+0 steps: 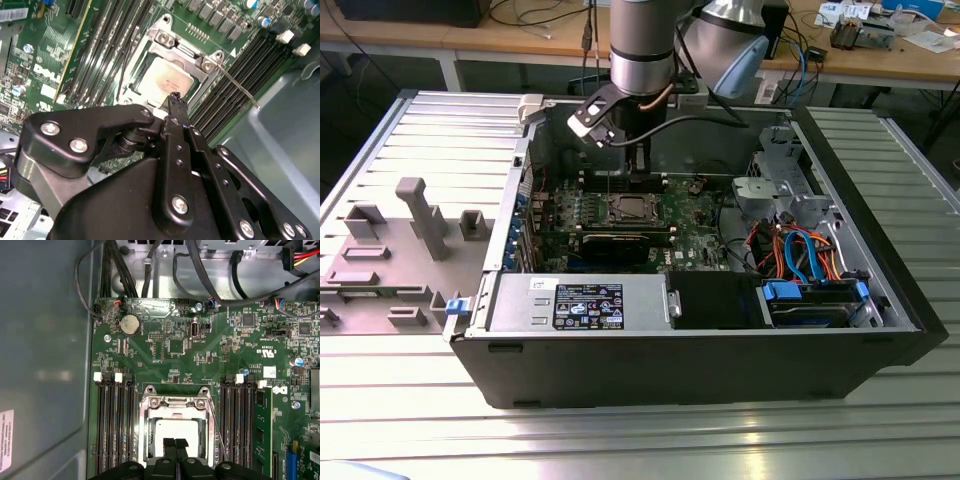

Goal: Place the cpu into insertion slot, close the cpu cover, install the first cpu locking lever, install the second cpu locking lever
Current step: 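Close the cpu cover, then install the first cpu locking lever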

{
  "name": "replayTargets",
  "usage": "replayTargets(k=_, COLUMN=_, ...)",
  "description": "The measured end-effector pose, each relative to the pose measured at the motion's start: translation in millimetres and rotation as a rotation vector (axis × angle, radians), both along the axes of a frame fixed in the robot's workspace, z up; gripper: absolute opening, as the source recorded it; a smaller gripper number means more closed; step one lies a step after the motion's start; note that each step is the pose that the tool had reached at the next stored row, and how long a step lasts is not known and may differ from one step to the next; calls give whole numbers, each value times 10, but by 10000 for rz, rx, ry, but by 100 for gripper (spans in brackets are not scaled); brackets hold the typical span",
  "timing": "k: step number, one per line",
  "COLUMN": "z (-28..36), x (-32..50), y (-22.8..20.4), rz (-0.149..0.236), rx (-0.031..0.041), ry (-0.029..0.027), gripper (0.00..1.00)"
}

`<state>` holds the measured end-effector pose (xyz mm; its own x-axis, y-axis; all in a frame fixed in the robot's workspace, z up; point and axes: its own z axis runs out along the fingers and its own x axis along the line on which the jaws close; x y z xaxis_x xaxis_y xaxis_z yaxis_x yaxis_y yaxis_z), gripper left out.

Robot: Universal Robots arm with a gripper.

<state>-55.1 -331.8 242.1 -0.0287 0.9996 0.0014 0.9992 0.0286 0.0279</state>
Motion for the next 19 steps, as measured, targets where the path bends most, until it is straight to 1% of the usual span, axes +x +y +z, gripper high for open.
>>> replayTargets(k=14, z=-1, x=-15, y=0, rz=2, rx=0, ry=0, gripper=11)
replayTargets(k=15, z=4, x=-15, y=-1, rz=2, rx=1, ry=-1, gripper=11)
replayTargets(k=17, z=50, x=-15, y=0, rz=1, rx=0, ry=0, gripper=11)
replayTargets(k=19, z=84, x=-15, y=0, rz=1, rx=0, ry=0, gripper=11)
